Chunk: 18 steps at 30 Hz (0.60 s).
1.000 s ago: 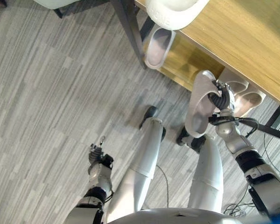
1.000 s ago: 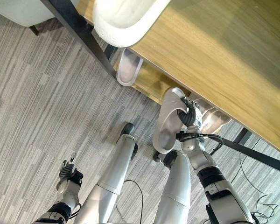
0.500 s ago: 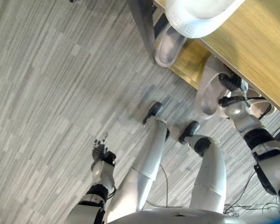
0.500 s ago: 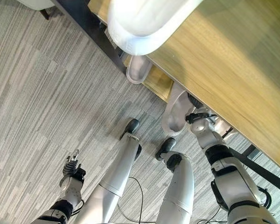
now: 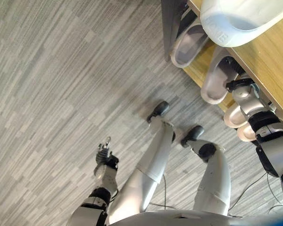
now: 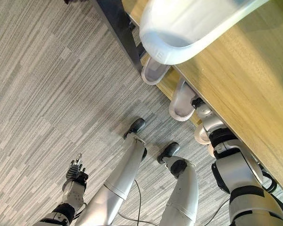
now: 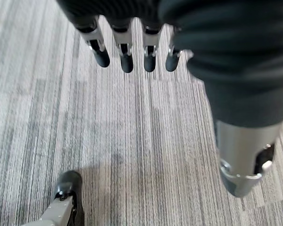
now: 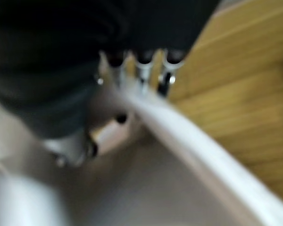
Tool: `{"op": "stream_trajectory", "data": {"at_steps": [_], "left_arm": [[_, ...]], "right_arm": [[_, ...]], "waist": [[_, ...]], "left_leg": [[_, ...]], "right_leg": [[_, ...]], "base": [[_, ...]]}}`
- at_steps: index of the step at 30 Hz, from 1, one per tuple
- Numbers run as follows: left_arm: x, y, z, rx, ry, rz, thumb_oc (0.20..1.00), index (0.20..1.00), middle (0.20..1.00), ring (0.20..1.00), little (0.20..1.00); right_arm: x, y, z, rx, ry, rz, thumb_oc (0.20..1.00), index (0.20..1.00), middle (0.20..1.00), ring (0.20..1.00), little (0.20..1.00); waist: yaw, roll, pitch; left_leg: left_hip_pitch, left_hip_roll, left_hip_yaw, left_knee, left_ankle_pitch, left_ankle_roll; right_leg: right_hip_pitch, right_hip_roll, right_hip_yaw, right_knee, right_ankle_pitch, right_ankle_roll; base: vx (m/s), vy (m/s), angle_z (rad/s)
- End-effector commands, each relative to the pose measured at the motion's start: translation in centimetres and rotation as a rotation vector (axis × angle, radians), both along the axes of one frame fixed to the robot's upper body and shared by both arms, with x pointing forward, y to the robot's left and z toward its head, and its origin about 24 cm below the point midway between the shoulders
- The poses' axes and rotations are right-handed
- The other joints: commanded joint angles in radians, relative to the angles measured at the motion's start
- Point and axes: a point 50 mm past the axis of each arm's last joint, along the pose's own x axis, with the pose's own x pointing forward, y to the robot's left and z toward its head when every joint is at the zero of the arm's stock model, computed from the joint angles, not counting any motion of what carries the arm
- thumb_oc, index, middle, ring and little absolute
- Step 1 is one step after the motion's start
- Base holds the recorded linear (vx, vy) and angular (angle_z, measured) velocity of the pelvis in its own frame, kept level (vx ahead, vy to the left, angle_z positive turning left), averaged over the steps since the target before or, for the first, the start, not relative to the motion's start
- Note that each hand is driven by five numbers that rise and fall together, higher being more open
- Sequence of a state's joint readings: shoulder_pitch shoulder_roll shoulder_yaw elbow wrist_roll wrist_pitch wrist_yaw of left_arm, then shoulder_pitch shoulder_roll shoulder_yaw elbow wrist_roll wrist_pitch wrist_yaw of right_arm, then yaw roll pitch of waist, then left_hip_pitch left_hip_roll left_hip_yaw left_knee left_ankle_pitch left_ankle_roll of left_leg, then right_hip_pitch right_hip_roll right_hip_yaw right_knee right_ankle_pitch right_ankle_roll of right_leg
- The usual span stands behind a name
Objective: Arrange the slippers neatly on the shoe rack.
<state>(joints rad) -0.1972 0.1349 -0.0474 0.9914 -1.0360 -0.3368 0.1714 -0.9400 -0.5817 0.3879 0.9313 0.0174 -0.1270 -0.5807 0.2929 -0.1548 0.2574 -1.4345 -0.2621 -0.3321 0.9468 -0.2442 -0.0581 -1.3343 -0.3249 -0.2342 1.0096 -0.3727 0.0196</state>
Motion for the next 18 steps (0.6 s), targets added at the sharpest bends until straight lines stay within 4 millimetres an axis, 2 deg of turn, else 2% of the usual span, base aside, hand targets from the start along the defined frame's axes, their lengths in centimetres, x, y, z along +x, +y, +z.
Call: {"op": "stream_trajectory", "data": {"at_steps": [1, 3, 7, 8, 12, 18], "left_arm": [[-2.5, 1.5, -1.3, 0.045, 0.083, 0.006, 1.0, 1.0, 1.0, 1.0, 1.0], [-2.5, 1.5, -1.3, 0.046, 0.083, 0.006, 1.0, 1.0, 1.0, 1.0, 1.0], [0.7, 1.2, 0.9, 0.102, -0.016, -0.046, 1.0, 1.0, 1.0, 1.0, 1.0], [0.7, 1.2, 0.9, 0.103, -0.016, -0.046, 1.0, 1.0, 1.0, 1.0, 1.0], [2.8, 0.9, 2.5, 0.141, -0.079, -0.069, 1.0, 1.0, 1.0, 1.0, 1.0], [3.4, 1.4, 3.0, 0.186, -0.066, -0.073, 1.0, 1.0, 1.0, 1.0, 1.0]], "right_arm": [[-0.4, 0.0, 0.3, 0.044, -0.073, -0.01, 1.0, 1.0, 1.0, 1.0, 1.0], [-0.4, 0.0, 0.2, 0.044, -0.072, -0.01, 1.0, 1.0, 1.0, 1.0, 1.0], [-0.7, 0.6, -0.7, 0.04, -0.074, -0.033, 1.0, 1.0, 1.0, 1.0, 1.0], [-0.7, 0.6, -0.7, 0.04, -0.074, -0.034, 1.0, 1.0, 1.0, 1.0, 1.0], [-1.7, 1.8, -3.6, 0.094, -0.051, -0.017, 1.0, 1.0, 1.0, 1.0, 1.0], [-2.4, 2.6, -6.1, 0.175, 0.002, -0.035, 1.0, 1.0, 1.0, 1.0, 1.0]], "waist": [[-0.005, 0.021, -0.016], [-0.005, 0.02, -0.017], [-0.025, 0.033, -0.011], [-0.025, 0.033, -0.01], [-0.055, 0.033, -0.02], [-0.064, 0.034, -0.019]], "left_leg": [[0.017, 0.078, 0.117, -0.15, 0.061, 0.043], [0.017, 0.079, 0.117, -0.15, 0.062, 0.043], [0.041, 0.094, 0.124, -0.222, 0.094, 0.04], [0.042, 0.094, 0.123, -0.224, 0.095, 0.04], [0.083, 0.109, 0.122, -0.279, 0.115, 0.039], [0.126, 0.117, 0.12, -0.329, 0.134, 0.041]], "right_leg": [[-0.009, 0.002, 0.116, 0.041, -0.023, -0.007], [-0.009, 0.002, 0.116, 0.041, -0.023, -0.007], [0.007, 0.013, 0.111, -0.012, -0.002, 0.004], [0.009, 0.013, 0.111, -0.013, -0.001, 0.004], [0.043, 0.034, 0.109, -0.06, 0.019, 0.016], [0.085, 0.046, 0.112, -0.103, 0.036, 0.026]], "base": [[0.0, 0.0, 0.0], [-0.02, 0.005, 0.0], [-0.05, 0.04, 0.0], [-0.04, 0.038, -0.03], [-0.06, 0.039, -0.01], [-0.03, 0.017, -0.09]]}}
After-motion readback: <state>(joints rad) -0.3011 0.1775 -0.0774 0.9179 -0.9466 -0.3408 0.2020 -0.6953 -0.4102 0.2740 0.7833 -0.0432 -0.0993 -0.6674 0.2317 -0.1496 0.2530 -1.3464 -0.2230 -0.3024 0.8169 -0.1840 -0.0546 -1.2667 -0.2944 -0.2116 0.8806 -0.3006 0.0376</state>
